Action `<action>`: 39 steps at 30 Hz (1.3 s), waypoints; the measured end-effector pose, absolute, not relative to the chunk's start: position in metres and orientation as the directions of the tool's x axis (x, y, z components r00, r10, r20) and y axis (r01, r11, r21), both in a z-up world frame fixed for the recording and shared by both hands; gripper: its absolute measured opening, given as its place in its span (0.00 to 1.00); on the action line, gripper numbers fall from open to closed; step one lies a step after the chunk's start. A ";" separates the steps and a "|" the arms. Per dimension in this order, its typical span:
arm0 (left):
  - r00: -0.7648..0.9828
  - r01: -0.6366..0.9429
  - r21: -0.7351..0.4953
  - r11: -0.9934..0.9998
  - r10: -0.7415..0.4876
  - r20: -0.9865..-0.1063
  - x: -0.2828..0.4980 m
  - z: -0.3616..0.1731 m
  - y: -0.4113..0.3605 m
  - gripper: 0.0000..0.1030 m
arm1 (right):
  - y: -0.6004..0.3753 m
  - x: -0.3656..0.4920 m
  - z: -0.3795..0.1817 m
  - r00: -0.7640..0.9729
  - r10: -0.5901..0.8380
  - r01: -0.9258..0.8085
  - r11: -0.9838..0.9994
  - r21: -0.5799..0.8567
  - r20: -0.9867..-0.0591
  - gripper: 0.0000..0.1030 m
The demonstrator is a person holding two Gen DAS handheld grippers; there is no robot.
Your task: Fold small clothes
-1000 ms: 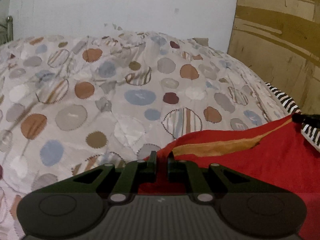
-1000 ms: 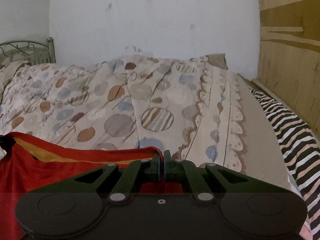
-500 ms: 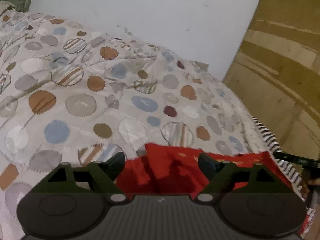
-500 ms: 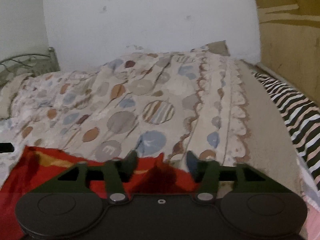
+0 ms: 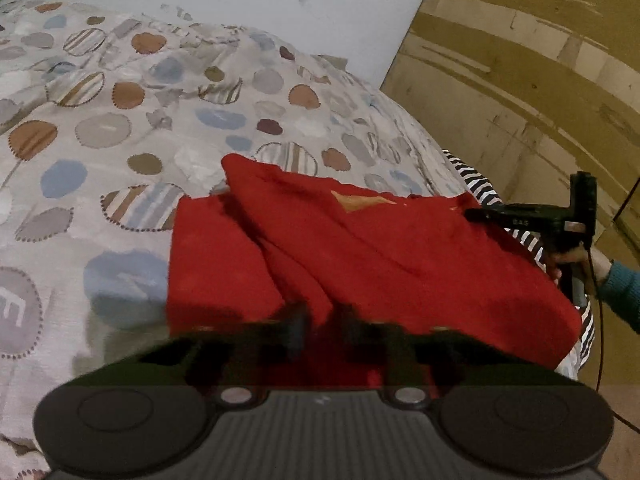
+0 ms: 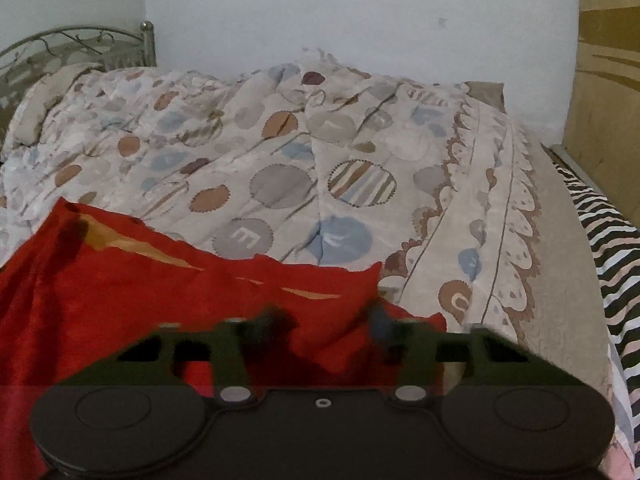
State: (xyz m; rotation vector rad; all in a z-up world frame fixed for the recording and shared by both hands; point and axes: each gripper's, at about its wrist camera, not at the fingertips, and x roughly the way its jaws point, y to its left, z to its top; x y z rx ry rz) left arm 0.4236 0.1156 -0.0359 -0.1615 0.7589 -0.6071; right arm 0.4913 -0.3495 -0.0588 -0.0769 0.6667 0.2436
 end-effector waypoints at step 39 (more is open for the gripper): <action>0.727 0.256 -0.377 0.890 -0.434 -0.532 0.389 -0.035 0.136 0.04 | -0.216 0.500 -0.038 0.627 0.442 -0.632 0.770 -0.088 -0.641 0.54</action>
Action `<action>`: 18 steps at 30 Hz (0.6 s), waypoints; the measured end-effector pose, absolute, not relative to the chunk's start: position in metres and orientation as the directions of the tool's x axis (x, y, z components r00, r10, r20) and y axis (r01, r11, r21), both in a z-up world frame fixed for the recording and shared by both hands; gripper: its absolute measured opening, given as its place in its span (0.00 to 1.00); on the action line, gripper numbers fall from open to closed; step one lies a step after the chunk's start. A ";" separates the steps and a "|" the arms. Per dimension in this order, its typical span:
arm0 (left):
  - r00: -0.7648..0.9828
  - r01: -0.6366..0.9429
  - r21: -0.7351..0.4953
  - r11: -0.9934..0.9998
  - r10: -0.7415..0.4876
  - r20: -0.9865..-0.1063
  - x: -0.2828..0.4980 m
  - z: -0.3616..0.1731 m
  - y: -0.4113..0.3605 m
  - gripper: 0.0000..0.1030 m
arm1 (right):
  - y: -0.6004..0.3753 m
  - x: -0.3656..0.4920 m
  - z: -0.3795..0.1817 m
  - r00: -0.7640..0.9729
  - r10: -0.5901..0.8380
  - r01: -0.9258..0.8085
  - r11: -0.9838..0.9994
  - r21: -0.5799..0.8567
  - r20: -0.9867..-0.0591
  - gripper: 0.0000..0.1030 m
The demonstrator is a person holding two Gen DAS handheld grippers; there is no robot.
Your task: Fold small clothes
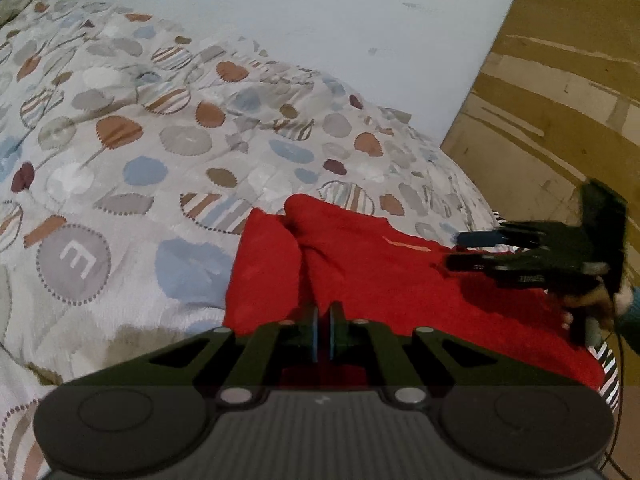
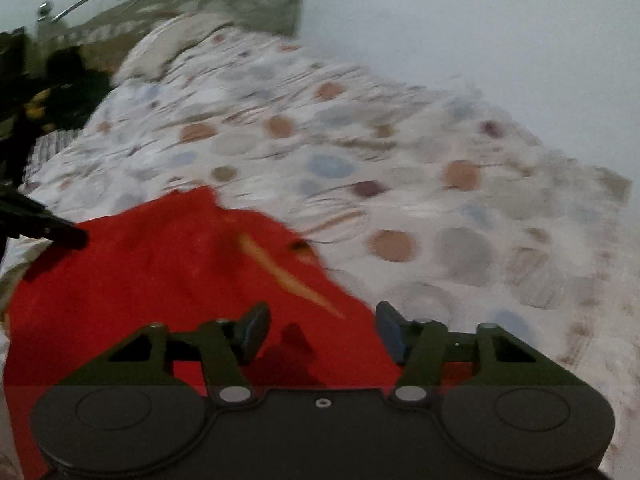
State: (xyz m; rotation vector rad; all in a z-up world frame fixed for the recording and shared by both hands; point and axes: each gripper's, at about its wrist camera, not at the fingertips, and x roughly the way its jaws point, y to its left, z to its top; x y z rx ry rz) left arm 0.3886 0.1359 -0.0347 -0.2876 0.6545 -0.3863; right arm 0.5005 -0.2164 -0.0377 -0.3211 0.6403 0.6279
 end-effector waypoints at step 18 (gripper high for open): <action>0.725 0.228 -0.395 0.890 -0.426 -0.541 0.392 -0.042 0.137 0.05 | -0.170 0.525 -0.058 0.679 0.304 -0.572 0.790 -0.221 -0.668 0.04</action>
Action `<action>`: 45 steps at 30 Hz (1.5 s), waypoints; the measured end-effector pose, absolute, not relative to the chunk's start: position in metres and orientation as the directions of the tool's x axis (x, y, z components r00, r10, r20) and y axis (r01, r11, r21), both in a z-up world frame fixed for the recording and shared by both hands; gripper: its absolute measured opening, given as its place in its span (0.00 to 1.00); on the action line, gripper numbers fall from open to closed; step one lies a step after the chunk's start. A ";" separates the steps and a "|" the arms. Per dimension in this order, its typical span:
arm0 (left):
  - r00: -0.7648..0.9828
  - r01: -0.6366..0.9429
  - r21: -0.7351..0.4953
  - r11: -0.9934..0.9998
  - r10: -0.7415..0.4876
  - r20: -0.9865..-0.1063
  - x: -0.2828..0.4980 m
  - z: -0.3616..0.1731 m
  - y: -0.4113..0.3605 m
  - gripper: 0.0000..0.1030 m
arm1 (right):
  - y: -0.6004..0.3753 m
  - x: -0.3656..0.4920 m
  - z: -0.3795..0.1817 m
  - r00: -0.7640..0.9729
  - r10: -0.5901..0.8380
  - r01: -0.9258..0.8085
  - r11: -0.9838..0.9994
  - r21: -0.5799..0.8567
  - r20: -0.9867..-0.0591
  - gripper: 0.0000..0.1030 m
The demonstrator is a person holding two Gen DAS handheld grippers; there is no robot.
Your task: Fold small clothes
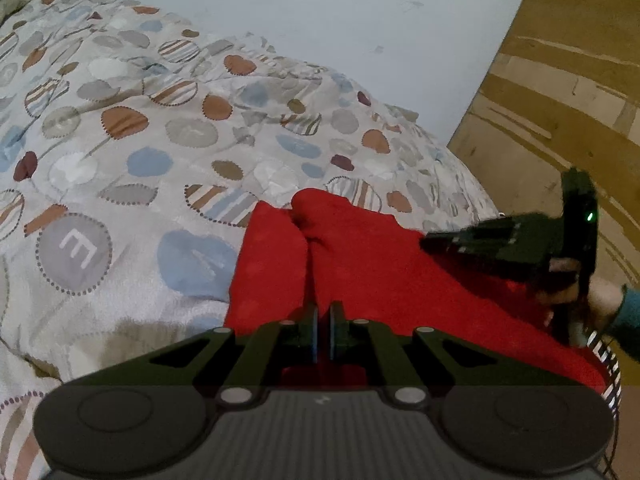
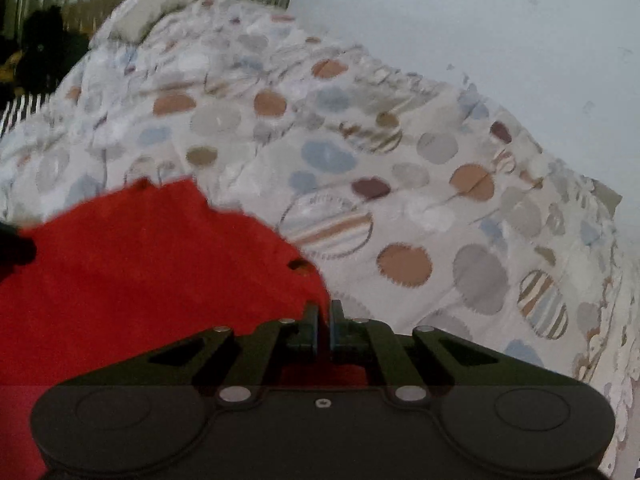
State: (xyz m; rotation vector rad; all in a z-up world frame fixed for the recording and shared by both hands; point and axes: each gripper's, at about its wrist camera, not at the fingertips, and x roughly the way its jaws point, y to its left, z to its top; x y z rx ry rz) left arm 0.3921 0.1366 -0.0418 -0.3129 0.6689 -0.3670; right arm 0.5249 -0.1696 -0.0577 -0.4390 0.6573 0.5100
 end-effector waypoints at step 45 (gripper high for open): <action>0.730 0.044 -0.448 0.893 -0.335 -0.596 0.269 -0.048 0.134 0.99 | -0.203 0.304 -0.106 0.949 0.038 -0.125 0.957 -0.263 -0.313 1.00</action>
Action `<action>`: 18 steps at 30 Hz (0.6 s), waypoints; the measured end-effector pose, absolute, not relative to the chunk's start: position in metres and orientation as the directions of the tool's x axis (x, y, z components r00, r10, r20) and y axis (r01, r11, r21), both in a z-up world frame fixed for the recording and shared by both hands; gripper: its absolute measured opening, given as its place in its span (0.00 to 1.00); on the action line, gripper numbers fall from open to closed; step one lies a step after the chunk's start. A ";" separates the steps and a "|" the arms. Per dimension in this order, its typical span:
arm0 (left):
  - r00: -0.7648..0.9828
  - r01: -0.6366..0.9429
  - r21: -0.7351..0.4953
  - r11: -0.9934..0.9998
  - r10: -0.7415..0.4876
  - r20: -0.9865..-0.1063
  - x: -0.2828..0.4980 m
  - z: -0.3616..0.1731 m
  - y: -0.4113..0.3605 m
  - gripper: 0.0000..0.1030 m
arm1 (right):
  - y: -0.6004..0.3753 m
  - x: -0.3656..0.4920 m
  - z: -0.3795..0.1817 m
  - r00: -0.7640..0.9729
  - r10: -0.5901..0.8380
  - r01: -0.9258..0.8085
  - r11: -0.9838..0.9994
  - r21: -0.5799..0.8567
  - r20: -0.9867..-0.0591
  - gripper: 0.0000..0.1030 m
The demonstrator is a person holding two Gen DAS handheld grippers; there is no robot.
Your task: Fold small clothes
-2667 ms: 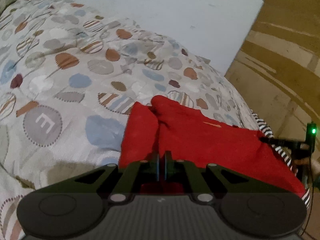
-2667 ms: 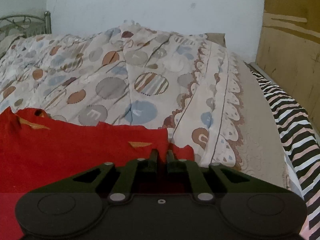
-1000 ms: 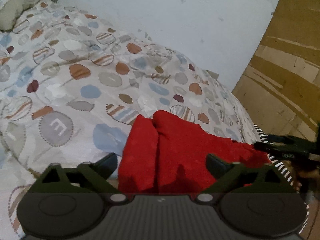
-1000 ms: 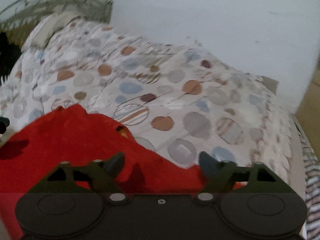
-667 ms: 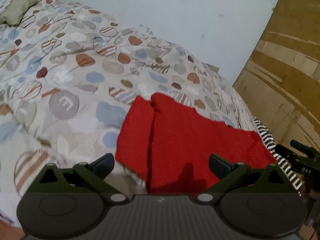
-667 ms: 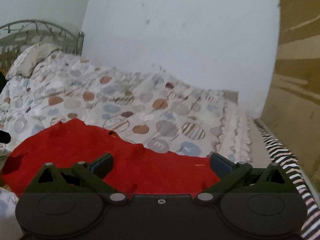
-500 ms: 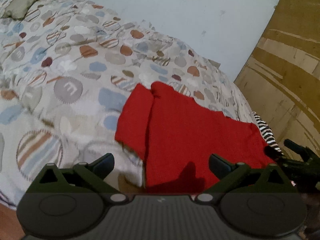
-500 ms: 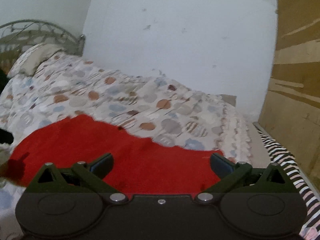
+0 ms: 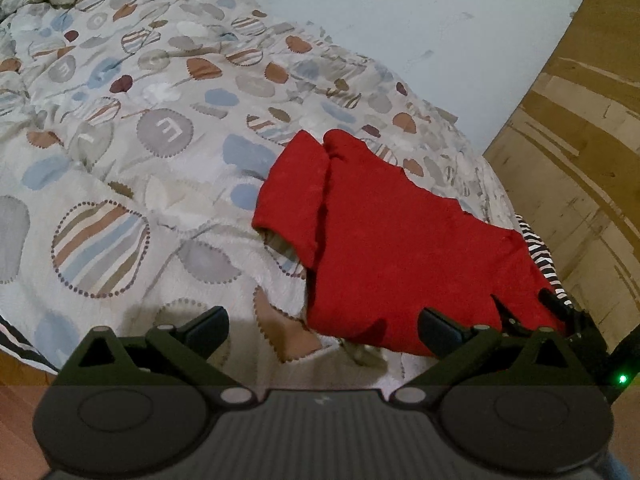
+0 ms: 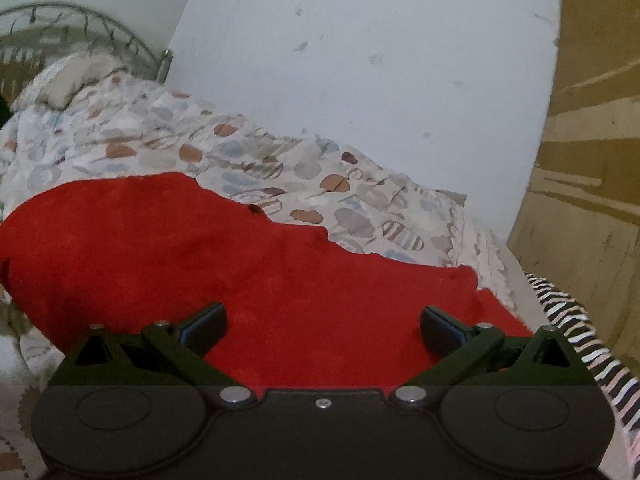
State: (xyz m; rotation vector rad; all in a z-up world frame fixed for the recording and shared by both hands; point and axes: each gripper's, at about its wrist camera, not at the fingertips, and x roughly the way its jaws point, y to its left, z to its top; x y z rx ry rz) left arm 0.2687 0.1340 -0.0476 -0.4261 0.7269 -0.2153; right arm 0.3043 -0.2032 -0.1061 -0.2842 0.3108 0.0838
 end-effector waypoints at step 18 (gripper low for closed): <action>0.708 0.065 -0.585 0.809 -0.450 -0.544 0.292 -0.068 0.121 0.99 | -0.216 0.304 -0.114 0.952 0.081 -0.136 0.976 -0.172 -0.296 1.00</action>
